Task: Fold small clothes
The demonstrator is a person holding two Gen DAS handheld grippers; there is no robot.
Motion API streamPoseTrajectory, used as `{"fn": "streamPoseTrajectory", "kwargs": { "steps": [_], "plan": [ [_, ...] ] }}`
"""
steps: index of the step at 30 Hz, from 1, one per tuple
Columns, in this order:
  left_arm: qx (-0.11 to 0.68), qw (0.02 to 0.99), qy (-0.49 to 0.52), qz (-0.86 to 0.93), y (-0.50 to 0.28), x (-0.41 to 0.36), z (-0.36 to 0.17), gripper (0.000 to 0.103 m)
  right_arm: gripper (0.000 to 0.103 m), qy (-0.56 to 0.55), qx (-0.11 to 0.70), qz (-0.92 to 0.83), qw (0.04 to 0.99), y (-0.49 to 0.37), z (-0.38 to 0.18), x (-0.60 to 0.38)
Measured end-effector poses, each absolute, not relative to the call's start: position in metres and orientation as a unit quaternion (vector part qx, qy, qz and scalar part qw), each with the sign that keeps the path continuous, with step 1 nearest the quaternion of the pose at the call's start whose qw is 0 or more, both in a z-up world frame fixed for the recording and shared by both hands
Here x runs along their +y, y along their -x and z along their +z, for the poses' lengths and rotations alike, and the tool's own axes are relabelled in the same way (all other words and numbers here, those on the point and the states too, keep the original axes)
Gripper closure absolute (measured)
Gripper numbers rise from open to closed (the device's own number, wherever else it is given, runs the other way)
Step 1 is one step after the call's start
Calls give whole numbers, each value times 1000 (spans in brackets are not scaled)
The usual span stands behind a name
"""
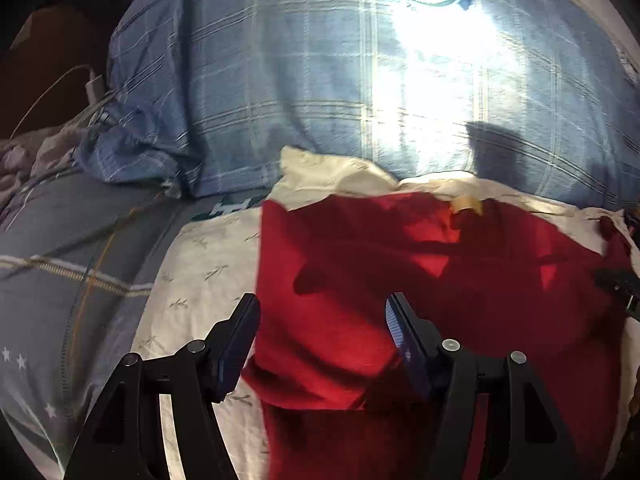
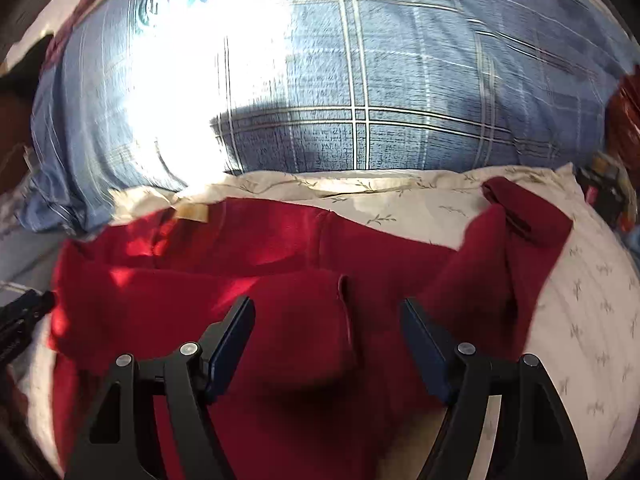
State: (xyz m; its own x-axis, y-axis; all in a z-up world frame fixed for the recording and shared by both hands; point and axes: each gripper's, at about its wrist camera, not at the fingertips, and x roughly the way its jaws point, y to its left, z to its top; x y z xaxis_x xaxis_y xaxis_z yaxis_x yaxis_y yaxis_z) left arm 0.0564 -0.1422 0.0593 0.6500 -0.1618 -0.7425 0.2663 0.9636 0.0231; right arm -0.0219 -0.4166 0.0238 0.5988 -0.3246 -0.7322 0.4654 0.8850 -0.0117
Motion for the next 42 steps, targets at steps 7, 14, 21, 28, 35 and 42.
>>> {"fn": "streamPoseTrajectory", "kwargs": {
  "steps": [7,14,21,28,35,42],
  "plan": [
    [434,896,-52,-79,-84,-150,8,36,96,-78,404,-200,889,5,18,-423],
    [433,897,-50,-71,-103,-167,-6,36,96,-61,397,-245,882,0,12,-436],
    [431,898,-47,-71,-87,-155,8,38,68,-111,365,-228,896,37,35,-434],
    [419,904,-44,-78,-68,-153,27,38,70,-82,409,-189,889,23,11,-399],
    [403,910,-43,-86,-50,-155,46,38,70,-55,422,-197,883,22,11,-389],
    [403,909,-44,-101,-43,-162,47,38,67,-66,413,-195,887,28,16,-387]
  ]
}}
